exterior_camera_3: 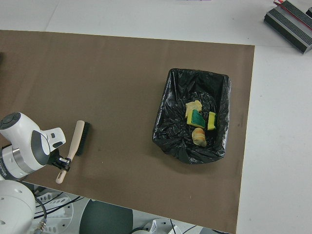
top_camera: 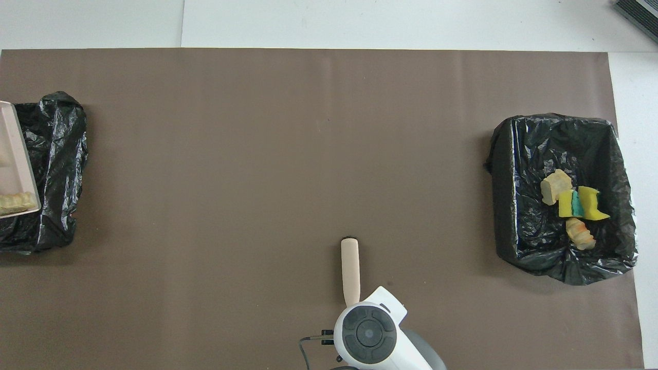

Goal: Sweep and dump trash in bin
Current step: 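Tip the dustpan with the left gripper to dump debris into the bin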

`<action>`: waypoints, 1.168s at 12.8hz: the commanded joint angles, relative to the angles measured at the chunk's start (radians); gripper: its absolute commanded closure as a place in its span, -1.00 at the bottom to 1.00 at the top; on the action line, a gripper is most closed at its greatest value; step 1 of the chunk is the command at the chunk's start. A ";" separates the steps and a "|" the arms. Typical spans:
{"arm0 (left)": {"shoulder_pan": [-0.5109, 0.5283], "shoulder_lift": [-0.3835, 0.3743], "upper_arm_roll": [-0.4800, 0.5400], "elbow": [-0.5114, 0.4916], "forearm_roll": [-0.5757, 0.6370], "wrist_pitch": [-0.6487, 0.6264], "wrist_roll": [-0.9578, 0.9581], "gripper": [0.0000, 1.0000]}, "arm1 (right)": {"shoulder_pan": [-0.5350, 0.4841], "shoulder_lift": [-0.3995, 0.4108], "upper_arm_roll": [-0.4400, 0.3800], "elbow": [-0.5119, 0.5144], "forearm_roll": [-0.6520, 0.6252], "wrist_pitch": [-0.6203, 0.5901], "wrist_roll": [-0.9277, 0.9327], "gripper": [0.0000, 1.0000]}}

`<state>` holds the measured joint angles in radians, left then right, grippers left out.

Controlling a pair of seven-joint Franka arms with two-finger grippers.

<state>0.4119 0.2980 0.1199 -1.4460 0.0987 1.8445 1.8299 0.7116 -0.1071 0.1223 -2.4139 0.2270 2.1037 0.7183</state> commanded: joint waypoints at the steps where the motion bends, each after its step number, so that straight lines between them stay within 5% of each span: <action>1: 0.044 0.130 -0.009 0.143 0.064 0.059 0.080 1.00 | -0.015 0.021 0.003 0.018 -0.015 -0.008 -0.025 1.00; 4: 0.027 0.138 -0.011 0.134 0.217 0.124 0.086 1.00 | -0.017 0.023 0.003 0.018 -0.015 -0.007 -0.059 -0.90; 11: -0.038 0.125 -0.012 0.093 0.498 0.206 0.068 1.00 | -0.073 0.009 -0.006 0.097 -0.020 -0.042 -0.066 -1.00; 15: -0.053 0.093 -0.009 0.101 0.562 0.193 0.069 1.00 | -0.223 0.017 -0.004 0.215 -0.118 -0.045 -0.068 -1.00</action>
<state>0.3749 0.4203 0.0978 -1.3429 0.6156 2.0379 1.9012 0.5497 -0.0982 0.1136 -2.2572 0.1516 2.0854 0.6767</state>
